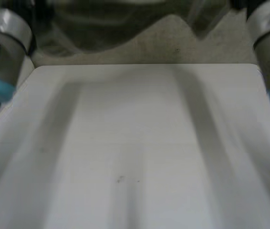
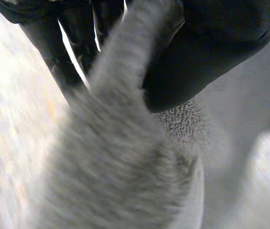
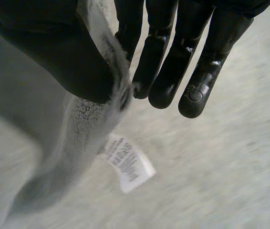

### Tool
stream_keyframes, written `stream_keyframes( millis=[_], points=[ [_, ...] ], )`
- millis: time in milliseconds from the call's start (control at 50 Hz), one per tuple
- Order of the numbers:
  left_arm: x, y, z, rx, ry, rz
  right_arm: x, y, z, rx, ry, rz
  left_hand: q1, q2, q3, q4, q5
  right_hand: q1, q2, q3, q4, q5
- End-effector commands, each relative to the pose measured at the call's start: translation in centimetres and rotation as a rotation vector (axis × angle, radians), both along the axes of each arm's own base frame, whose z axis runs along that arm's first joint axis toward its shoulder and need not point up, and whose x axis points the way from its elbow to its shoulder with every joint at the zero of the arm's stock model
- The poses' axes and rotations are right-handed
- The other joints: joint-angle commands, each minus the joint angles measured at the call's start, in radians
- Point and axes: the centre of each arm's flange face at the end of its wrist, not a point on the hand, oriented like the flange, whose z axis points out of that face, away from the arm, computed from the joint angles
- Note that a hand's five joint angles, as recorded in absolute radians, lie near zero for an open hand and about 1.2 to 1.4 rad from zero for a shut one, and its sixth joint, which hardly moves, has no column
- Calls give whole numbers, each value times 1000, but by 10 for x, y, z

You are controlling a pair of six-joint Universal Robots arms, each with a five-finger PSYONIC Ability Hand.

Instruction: Fold the towel.

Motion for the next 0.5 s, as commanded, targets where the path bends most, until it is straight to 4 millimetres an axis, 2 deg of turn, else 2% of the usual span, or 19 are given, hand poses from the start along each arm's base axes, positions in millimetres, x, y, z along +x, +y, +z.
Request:
stream_keyframes(
  millis=[20, 40, 60, 80, 100, 140, 160, 180, 200, 240, 260, 300, 360, 400, 420, 460, 500],
  points=[
    [-1, 20, -125, 351, -149, -87, -5, 12, -106, 345, 144, 13, 207, 178, 179, 178, 187, 423, 216, 209, 202, 232],
    [-1, 20, -125, 351, -149, -87, -8, 16, -128, 423, 175, 13, 207, 178, 179, 178, 187, 423, 216, 209, 202, 232],
    [-1, 25, -150, 414, -176, -109, -8, 16, -128, 424, 175, 13, 207, 178, 179, 178, 187, 423, 216, 209, 202, 232],
    [-1, 28, -173, 467, -202, -122, -10, 20, -151, 503, 204, 13, 207, 178, 179, 178, 187, 423, 216, 209, 202, 232],
    [-1, 28, -173, 468, -202, -122, -10, 20, -151, 504, 204, 13, 207, 178, 179, 178, 187, 423, 216, 209, 202, 232],
    [3, 37, -206, 551, -261, -130, -16, 26, -197, 662, 257, 13, 207, 178, 179, 178, 187, 423, 216, 209, 202, 232],
    [3, 37, -207, 552, -262, -130, -16, 26, -197, 662, 257, 13, 207, 178, 179, 178, 187, 423, 216, 209, 202, 232],
    [6, 43, -220, 584, -300, -128, -19, 31, -212, 719, 276, 12, 201, 173, 174, 172, 182, 423, 216, 209, 202, 232],
    [6, 43, -221, 585, -301, -128, -22, 35, -221, 760, 288, 10, 201, 173, 174, 172, 182, 423, 216, 209, 202, 232],
    [16, 50, -239, 619, -389, -114, -27, 36, -226, 790, 292, 2, 110, 82, 83, 81, 91, 423, 216, 209, 202, 232],
    [16, 50, -239, 619, -390, -114, -27, 37, -226, 790, 292, 2, 110, 82, 83, 81, 91, 423, 216, 209, 202, 232],
    [29, 52, -246, 634, -467, -85, -37, 38, -232, 825, 293, -19, 55, 26, 28, 26, 35, 423, 216, 209, 202, 232],
    [33, 54, -245, 629, -497, -78, -42, 42, -236, 848, 293, -30, -31, -59, -58, -60, -50, 423, 216, 209, 202, 232],
    [38, 61, -237, 606, -537, -69, -45, 43, -237, 856, 291, -34, -334, -363, -362, -363, -354, 423, 216, 209, 202, 232],
    [38, 61, -236, 606, -537, -68, -45, 43, -237, 856, 291, -34, -336, -365, -363, -365, -355, 423, 216, 209, 202, 232],
    [40, 67, -228, 587, -549, -66, -52, 46, -230, 853, 269, -32, -634, -663, -661, -663, -654, 423, 216, 209, 202, 232],
    [40, 70, -223, 579, -545, -64, -54, 49, -225, 850, 247, -21, -717, -746, -744, -746, -736, 423, 216, 209, 202, 232]
  ],
)
